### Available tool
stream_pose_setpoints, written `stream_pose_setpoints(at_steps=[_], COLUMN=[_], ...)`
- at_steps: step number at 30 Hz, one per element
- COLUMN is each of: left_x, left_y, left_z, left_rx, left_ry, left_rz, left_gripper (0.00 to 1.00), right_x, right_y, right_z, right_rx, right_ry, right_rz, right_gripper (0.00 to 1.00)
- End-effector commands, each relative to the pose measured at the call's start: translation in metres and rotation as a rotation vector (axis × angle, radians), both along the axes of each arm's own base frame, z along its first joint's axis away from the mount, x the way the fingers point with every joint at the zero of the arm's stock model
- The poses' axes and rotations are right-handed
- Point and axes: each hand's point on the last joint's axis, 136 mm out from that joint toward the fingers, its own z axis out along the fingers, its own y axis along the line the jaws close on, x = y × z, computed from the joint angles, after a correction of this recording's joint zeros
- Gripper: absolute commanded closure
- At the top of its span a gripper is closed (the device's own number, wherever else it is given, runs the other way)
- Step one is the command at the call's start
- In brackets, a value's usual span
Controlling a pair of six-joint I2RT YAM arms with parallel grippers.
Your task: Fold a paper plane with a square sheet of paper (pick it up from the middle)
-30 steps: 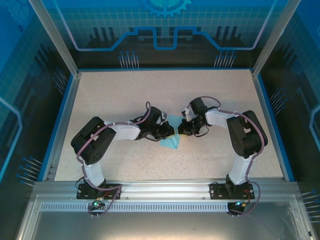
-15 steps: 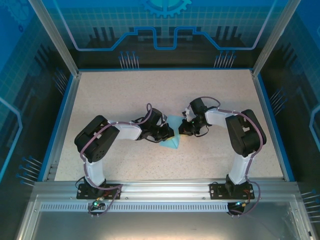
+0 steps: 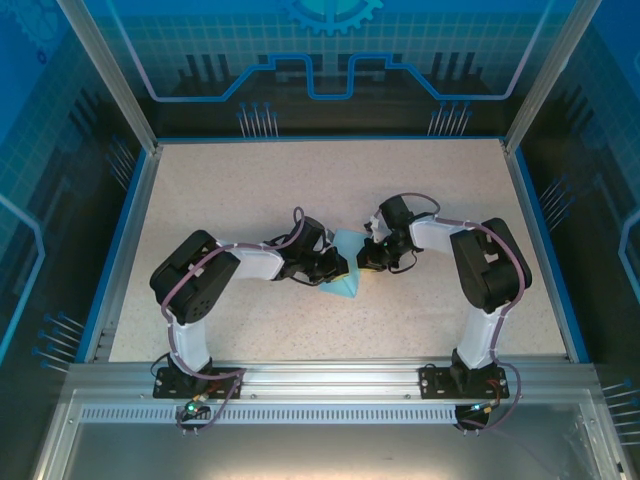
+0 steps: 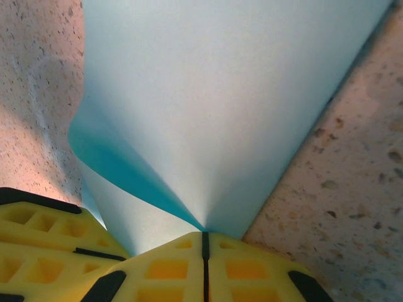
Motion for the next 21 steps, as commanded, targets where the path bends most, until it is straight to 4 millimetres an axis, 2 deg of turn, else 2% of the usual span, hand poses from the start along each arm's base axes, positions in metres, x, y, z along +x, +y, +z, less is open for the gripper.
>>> stream_pose_setpoints(at_steps=[1,21], left_x=[0.0005,0.0012], left_y=[-0.0090,-0.0112], left_z=[0.0040,-0.0014], left_rx=[-0.027,-0.025], left_ry=[-0.002,0.013], left_rz=[-0.027,-0.033], left_gripper=[0.87,0.87], right_x=[0.0051,0.0036], right_y=[-0.0053,-0.0122], right_z=[-0.0036,-0.0027], right_rx=[-0.019,-0.027], right_ry=[-0.001,-0.001], right_rz=[-0.006,-0.026], right_gripper=[0.93,0.92])
